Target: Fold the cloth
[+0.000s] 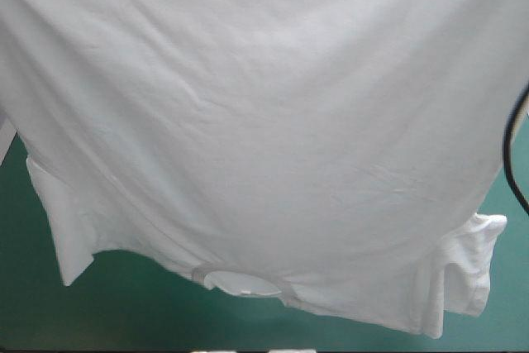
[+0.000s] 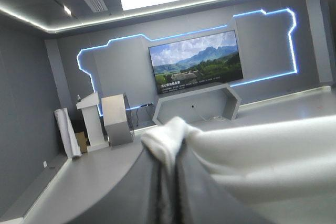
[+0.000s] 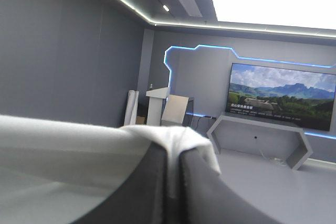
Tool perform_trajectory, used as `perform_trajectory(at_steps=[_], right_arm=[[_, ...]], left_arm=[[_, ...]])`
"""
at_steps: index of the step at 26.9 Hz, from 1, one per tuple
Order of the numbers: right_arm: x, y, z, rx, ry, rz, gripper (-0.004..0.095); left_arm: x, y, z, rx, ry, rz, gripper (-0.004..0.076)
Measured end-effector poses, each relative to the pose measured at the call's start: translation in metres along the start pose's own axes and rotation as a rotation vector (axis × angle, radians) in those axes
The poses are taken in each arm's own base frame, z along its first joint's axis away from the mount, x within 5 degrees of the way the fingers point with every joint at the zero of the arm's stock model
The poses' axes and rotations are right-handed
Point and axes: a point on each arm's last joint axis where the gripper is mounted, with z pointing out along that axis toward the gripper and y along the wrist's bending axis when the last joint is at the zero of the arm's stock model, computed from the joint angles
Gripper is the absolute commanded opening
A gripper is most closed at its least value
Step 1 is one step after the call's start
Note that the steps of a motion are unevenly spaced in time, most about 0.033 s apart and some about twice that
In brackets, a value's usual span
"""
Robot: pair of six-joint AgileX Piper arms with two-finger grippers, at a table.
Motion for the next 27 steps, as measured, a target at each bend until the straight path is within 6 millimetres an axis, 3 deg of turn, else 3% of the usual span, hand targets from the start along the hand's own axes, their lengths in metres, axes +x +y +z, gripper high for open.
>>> perform_trajectory(at_steps=[3,7,11,15,23,26,27], right_arm=[[0.022,0.001,0.038,-0.020,0.040,0.016,-0.0015],[0.069,0.002,0.098,-0.030,0.125,0.033,-0.0015],[0.103,0.003,0.134,-0.033,0.169,0.045,-0.0015],[0.106,0.002,0.143,-0.022,0.114,0.050,-0.0015],[0.064,-0.003,0.120,0.011,-0.036,0.008,-0.0015],[0.077,-0.005,0.125,0.041,0.047,-0.006,-0.0015],[0.100,-0.007,0.138,0.065,0.152,0.011,-0.0015]], left_arm=[[0.021,-0.007,0.037,0.007,0.054,0.011,-0.0008],[0.061,-0.020,0.097,0.027,0.141,0.024,-0.0008],[0.096,-0.031,0.141,0.043,0.197,0.031,-0.0008],[0.100,-0.033,0.153,0.036,0.150,0.033,-0.0008],[0.079,-0.025,0.140,-0.012,0.047,0.077,-0.0008],[0.088,-0.027,0.146,-0.010,0.098,0.092,-0.0008],[0.104,-0.031,0.156,0.008,0.176,0.097,-0.0008]])
